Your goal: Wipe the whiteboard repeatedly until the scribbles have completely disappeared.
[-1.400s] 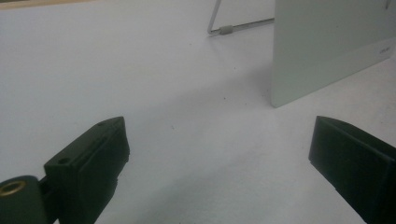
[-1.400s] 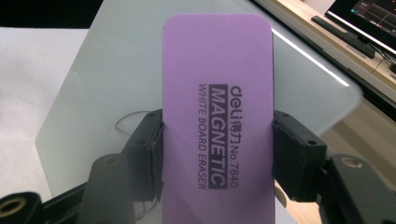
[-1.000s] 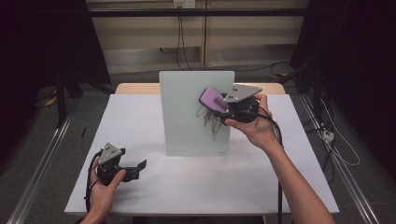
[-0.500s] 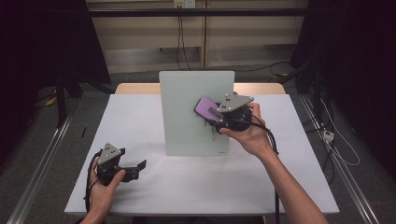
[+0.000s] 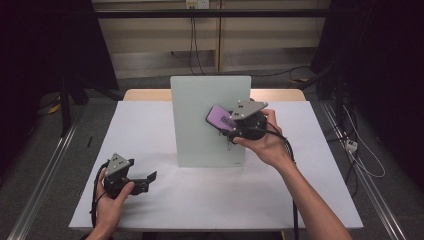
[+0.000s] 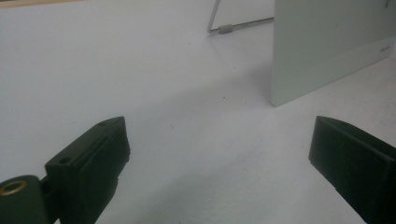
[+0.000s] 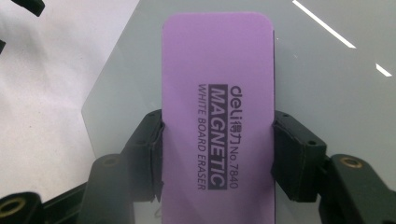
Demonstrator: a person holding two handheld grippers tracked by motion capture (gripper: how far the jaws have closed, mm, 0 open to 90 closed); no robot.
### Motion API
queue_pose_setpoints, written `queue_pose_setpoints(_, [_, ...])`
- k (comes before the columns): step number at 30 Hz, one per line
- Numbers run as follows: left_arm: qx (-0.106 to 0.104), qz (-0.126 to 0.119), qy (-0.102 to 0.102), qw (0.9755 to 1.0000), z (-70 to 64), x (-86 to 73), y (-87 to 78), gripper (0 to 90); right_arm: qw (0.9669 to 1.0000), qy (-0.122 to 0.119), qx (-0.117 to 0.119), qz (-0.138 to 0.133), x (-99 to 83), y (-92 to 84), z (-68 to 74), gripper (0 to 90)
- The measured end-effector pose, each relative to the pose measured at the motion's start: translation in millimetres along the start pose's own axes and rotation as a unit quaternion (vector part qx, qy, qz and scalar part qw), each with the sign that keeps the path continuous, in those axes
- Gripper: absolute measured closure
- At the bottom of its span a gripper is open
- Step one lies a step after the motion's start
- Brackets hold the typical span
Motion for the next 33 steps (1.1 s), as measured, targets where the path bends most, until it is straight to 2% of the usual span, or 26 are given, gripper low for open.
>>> queue_pose_setpoints(3, [0.001, -0.001, -0.001, 1.0000, 0.1, 0.1, -0.2, 5.0, 1.0000, -0.003, -0.005, -0.002, 7.0, -2.6, -4.7, 41.2])
queue_pose_setpoints(12, [0.001, 0.000, 0.000, 1.0000, 0.5, -0.1, -1.0, 5.0, 0.9993, 0.006, -0.026, -0.025, 26.9, -12.4, -22.3, 41.2])
queue_pose_setpoints(16, [0.001, 0.000, 0.000, 1.0000, 0.6, -0.2, -1.1, 5.0, 0.9992, 0.002, -0.031, -0.025, 25.8, -10.4, -18.5, 41.2])
queue_pose_setpoints(24, [0.001, -0.001, 0.000, 1.0000, 0.1, -0.4, -0.9, 5.0, 0.9996, -0.006, -0.018, -0.019, 14.3, 0.4, -4.3, 41.2])
queue_pose_setpoints(33, [0.001, 0.001, 0.001, 1.0000, -0.9, -0.2, -0.6, 5.0, 0.9996, -0.026, 0.004, 0.013, 1.1, 13.0, 13.6, 41.2])
Point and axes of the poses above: each handheld gripper's, and its own axes: y roughly forward along the jaws, x roughly out of its top, z roughly to its left, the point moved 2 cm from there along y, roughly forward along the jaws, and after that the axes turned 1 degree about x, right-handed, at the moved point
